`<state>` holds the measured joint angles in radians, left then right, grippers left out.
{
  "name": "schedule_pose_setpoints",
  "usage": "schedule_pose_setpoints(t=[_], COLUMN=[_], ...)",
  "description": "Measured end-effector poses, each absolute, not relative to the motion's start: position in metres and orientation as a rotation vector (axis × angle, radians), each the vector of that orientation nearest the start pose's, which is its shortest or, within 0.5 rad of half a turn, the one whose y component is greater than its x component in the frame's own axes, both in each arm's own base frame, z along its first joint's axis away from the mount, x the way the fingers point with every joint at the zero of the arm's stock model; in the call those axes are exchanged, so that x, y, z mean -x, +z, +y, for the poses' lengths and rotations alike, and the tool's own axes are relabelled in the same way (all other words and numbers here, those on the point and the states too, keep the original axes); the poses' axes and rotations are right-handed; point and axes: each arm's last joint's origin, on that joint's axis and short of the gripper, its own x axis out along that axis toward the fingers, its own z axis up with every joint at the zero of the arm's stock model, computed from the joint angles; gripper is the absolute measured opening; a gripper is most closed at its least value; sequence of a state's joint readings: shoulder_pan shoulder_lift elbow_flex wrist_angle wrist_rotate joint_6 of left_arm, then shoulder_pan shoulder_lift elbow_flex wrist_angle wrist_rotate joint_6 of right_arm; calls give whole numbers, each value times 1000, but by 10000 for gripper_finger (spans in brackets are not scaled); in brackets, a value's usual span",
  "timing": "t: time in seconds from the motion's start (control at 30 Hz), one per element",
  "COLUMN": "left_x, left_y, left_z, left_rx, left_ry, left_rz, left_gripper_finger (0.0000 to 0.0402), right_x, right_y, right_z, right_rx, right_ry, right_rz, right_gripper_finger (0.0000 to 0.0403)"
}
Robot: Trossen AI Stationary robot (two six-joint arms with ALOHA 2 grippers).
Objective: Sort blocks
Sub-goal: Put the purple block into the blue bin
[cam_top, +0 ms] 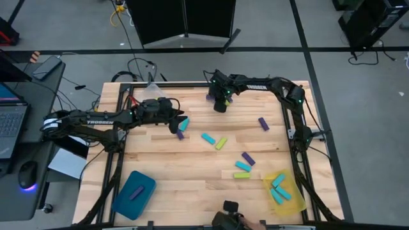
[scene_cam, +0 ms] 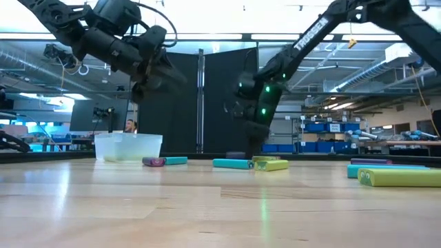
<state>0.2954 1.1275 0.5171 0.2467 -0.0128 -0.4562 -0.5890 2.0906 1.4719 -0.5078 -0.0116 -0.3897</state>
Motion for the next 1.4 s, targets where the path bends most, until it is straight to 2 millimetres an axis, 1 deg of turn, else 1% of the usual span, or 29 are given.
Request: schedule_pose_setpoints(t=[0.1,0.2,0.33,0.5,0.6,0.67,0.8,1.0,1.2,1.4], left_x=[-222,-222,-224,-230,-236,-240,-246,-251,-254,-257], left_y=[216,215,209,198,191,189,187,183,180,187], left_z=[68,68,69,71,72,73,74,74,75,74], left_rx=[521,523,579,623,636,640,642,660,654,631], left_ry=[407,408,424,446,445,426,388,357,353,249], left_rz=[284,288,310,344,347,335,303,293,293,232], left_gripper_finger=[198,198,198,198,198,198,198,198,198,195], right_x=[-359,-367,-381,-394,-400,-402,-405,-410,-411,-415], right_y=[176,189,208,217,219,220,222,224,225,228], right_z=[-217,-191,-150,-102,-80,-68,-53,-41,-35,-34], right_rx=[90,149,238,372,407,408,415,434,439,433], right_ry=[-319,-297,-274,-314,-296,-281,-260,-260,-259,-265], right_rz=[1177,1188,1137,1124,1099,1086,1056,1006,993,941], right_gripper_finger=[111,111,111,111,111,111,111,111,111,111])
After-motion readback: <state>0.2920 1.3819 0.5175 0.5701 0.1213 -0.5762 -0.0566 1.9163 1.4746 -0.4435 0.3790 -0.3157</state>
